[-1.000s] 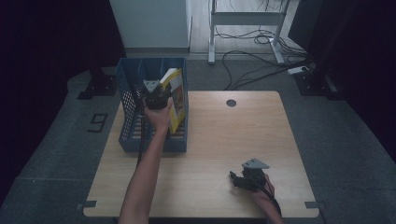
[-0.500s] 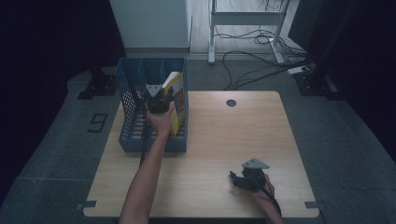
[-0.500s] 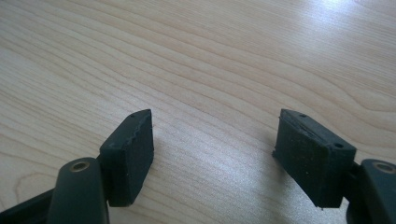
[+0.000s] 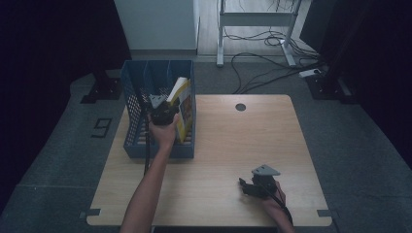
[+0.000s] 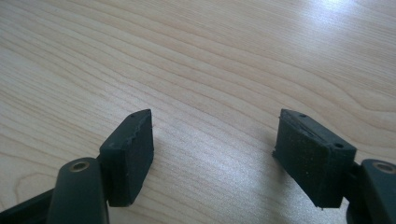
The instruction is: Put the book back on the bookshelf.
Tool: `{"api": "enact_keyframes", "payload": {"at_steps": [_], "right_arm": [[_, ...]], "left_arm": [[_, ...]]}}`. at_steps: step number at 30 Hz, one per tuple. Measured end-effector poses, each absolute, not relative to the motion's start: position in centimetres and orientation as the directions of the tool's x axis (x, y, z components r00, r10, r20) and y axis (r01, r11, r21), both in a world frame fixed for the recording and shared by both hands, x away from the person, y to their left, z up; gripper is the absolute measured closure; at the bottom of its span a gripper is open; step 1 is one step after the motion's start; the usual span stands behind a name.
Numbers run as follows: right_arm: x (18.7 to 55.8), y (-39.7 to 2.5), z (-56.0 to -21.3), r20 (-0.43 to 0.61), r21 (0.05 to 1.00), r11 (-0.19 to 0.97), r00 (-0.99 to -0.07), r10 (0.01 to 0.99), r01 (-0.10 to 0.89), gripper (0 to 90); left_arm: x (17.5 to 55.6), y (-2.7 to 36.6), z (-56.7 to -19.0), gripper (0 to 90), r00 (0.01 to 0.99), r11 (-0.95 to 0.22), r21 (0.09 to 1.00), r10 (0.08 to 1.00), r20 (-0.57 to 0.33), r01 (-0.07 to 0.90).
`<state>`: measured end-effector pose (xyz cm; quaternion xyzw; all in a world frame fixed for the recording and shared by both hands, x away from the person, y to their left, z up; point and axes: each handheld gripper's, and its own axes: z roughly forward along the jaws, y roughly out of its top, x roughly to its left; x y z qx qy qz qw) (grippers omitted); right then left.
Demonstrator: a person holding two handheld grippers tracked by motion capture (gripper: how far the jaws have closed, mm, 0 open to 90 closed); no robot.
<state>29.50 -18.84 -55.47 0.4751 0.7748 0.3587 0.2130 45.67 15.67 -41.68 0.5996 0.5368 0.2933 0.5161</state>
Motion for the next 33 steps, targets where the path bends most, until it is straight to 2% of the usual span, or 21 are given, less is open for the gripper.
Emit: {"api": "enact_keyframes", "payload": {"at_steps": [13, 23, 33], "right_arm": [[29.5, -18.8, -55.5, 0.010, 0.758, 0.292, -0.457, 0.890, 0.584, 27.0], [29.5, -18.8, -55.5, 0.010, 0.758, 0.291, -0.456, 0.890, 0.584, 27.0], [29.5, -18.8, -55.5, 0.010, 0.758, 0.291, -0.456, 0.890, 0.584, 27.0]], "left_arm": [[44.4, 17.1, -42.1, 72.4, 0.263, 0.129, 0.919, 0.935, -0.238, 0.372], [44.6, 16.7, -41.8, 69.6, 0.287, 0.109, 0.911, 0.928, -0.237, 0.398], [45.3, 17.3, -41.2, 67.5, 0.266, 0.122, 0.893, 0.930, -0.255, 0.433]]}}
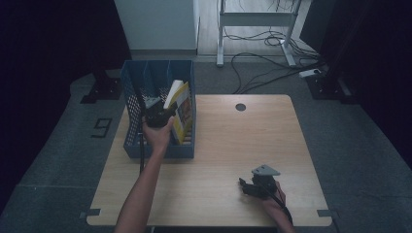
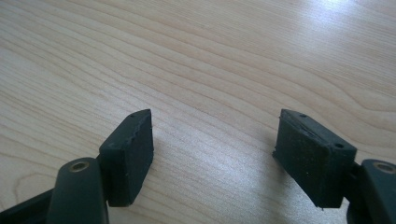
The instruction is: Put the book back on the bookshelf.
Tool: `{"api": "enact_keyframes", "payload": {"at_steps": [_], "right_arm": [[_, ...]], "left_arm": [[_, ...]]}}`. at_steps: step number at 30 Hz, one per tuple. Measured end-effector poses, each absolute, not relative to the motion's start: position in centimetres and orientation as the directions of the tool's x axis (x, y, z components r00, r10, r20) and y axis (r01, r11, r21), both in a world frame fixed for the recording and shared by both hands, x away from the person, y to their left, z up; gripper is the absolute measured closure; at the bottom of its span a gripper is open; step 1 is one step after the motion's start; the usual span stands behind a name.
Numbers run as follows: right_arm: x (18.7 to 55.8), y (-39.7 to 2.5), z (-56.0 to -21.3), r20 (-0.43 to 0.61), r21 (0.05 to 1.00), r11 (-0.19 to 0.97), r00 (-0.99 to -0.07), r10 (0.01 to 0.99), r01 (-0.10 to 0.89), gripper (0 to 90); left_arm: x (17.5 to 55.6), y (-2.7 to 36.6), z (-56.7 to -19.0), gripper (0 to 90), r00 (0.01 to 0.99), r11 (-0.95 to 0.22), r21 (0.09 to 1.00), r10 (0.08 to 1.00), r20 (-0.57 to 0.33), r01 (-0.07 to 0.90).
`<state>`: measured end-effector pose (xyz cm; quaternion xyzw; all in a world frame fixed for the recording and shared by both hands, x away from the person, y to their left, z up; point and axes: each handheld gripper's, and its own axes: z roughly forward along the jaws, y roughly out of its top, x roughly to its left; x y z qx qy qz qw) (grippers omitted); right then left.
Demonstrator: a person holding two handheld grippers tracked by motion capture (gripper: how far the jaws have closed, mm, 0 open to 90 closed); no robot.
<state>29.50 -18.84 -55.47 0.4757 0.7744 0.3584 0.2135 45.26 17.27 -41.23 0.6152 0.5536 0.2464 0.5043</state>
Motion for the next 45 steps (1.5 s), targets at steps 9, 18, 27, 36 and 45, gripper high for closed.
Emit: {"api": "enact_keyframes", "payload": {"at_steps": [9, 18, 27, 36, 45], "right_arm": [[29.5, -18.8, -55.5, 0.011, 0.758, 0.290, -0.456, 0.890, 0.584, 27.0], [29.5, -18.8, -55.5, 0.011, 0.759, 0.289, -0.455, 0.891, 0.584, 27.0], [29.5, -18.8, -55.5, 0.011, 0.758, 0.290, -0.456, 0.890, 0.584, 27.0], [29.5, -18.8, -55.5, 0.012, 0.758, 0.288, -0.455, 0.891, 0.584, 27.0], [29.5, -18.8, -55.5, 0.012, 0.759, 0.289, -0.455, 0.890, 0.584, 27.0]], "left_arm": [[45.7, 17.3, -40.6, 67.4, 0.264, 0.127, 0.885, 0.927, -0.266, 0.447], [46.1, 16.5, -40.0, 69.0, 0.262, 0.090, 0.880, 0.936, -0.234, 0.466], [46.0, 16.1, -40.0, 74.4, 0.241, 0.037, 0.897, 0.958, -0.158, 0.440], [46.4, 15.7, -40.0, 75.2, 0.225, 0.058, 0.905, 0.960, -0.166, 0.422], [47.2, 15.0, -39.6, 75.3, 0.221, 0.063, 0.912, 0.961, -0.165, 0.406]]}}
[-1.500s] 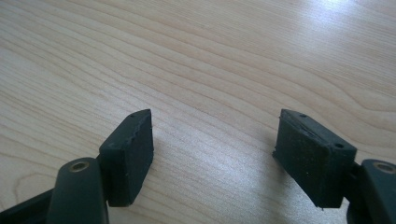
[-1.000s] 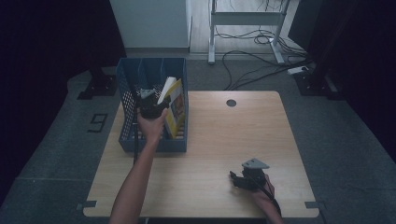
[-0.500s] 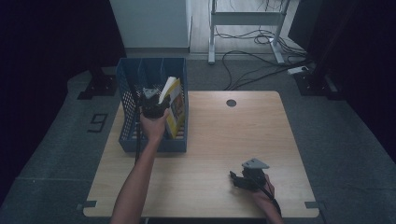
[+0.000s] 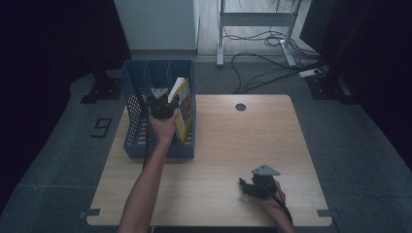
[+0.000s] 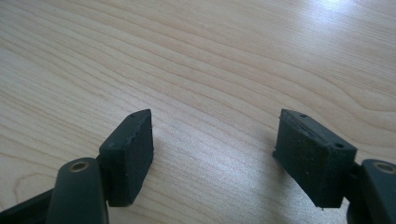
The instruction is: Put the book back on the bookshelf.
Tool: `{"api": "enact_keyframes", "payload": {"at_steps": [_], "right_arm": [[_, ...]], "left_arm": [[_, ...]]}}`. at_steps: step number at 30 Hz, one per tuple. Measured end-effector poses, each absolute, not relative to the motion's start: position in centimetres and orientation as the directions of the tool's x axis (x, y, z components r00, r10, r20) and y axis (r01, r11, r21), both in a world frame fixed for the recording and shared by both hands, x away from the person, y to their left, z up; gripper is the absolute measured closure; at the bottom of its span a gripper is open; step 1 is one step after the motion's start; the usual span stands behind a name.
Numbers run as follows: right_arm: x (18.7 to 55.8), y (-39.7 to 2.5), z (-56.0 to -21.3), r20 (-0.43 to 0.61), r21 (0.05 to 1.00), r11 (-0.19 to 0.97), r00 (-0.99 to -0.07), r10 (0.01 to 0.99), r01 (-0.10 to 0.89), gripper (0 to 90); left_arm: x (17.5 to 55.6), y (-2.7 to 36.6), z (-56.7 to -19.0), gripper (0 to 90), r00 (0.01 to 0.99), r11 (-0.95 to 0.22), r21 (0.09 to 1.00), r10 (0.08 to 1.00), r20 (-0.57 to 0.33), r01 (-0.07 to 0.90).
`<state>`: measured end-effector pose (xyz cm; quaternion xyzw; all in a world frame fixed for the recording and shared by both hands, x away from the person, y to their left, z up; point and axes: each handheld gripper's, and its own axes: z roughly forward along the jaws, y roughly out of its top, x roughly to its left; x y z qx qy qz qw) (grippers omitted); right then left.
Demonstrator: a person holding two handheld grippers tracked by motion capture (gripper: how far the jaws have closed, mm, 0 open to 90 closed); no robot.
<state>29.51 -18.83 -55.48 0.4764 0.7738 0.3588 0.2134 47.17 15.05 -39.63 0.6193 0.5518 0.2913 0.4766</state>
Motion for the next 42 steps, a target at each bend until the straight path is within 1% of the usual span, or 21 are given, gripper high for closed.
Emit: {"api": "enact_keyframes", "payload": {"at_steps": [16, 19, 28, 42], "right_arm": [[29.5, -18.8, -55.5, 0.012, 0.758, 0.289, -0.455, 0.890, 0.584, 27.0], [29.5, -18.8, -55.5, 0.012, 0.759, 0.288, -0.455, 0.891, 0.584, 27.0], [29.5, -18.8, -55.5, 0.013, 0.759, 0.287, -0.455, 0.890, 0.585, 27.0], [29.5, -18.8, -55.5, 0.014, 0.759, 0.287, -0.455, 0.891, 0.585, 27.0]], "left_arm": [[48.3, 14.6, -39.8, 75.3, 0.187, 0.070, 0.926, 0.971, -0.149, 0.370], [48.4, 14.3, -39.9, 75.4, 0.179, 0.064, 0.935, 0.975, -0.134, 0.350], [49.0, 13.7, -40.1, 75.4, 0.156, 0.052, 0.943, 0.982, -0.109, 0.328], [49.3, 13.2, -40.8, 75.2, 0.155, 0.046, 0.941, 0.983, -0.103, 0.335]]}}
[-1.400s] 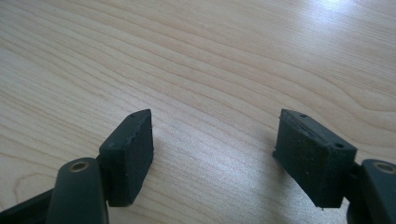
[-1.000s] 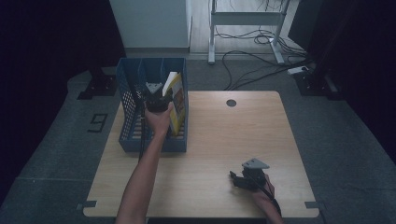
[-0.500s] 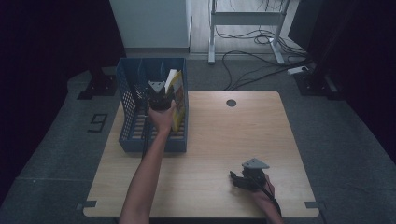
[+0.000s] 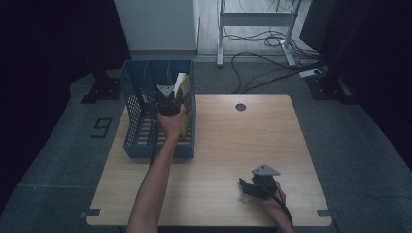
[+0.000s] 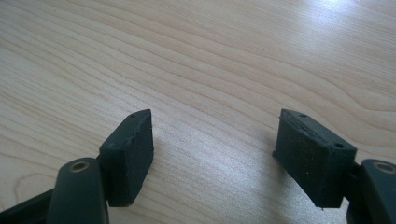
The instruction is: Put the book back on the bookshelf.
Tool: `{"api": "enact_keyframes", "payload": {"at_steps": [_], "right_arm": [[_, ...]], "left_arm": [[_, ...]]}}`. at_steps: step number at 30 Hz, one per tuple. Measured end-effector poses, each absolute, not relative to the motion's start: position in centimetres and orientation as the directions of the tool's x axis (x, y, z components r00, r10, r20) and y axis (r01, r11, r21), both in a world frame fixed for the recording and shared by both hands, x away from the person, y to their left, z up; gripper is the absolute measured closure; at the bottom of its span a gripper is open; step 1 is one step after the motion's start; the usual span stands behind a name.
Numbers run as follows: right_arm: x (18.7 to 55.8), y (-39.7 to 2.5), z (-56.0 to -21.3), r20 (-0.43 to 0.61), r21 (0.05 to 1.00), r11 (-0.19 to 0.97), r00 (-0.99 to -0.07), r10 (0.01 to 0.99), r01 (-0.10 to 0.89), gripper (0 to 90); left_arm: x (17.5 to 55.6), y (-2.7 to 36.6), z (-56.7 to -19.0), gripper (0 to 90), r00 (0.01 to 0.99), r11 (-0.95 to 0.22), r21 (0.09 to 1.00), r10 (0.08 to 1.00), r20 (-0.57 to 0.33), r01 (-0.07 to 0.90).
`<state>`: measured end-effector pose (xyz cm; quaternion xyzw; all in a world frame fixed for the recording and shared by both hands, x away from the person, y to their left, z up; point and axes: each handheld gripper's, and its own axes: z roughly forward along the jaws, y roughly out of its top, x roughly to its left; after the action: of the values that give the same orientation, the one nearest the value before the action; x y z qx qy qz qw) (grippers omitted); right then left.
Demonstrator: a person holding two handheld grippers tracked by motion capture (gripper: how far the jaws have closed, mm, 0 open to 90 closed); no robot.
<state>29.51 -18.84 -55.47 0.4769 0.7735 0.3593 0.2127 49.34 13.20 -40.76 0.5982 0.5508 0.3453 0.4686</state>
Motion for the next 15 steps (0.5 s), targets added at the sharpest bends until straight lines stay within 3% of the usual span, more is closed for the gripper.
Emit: {"api": "enact_keyframes", "payload": {"at_steps": [15], "right_arm": [[29.5, -18.8, -55.5, 0.012, 0.758, 0.288, -0.454, 0.891, 0.585, 27.0]], "left_arm": [[48.3, 14.0, -41.2, 71.6, 0.162, 0.070, 0.940, 0.978, -0.130, 0.333]]}}
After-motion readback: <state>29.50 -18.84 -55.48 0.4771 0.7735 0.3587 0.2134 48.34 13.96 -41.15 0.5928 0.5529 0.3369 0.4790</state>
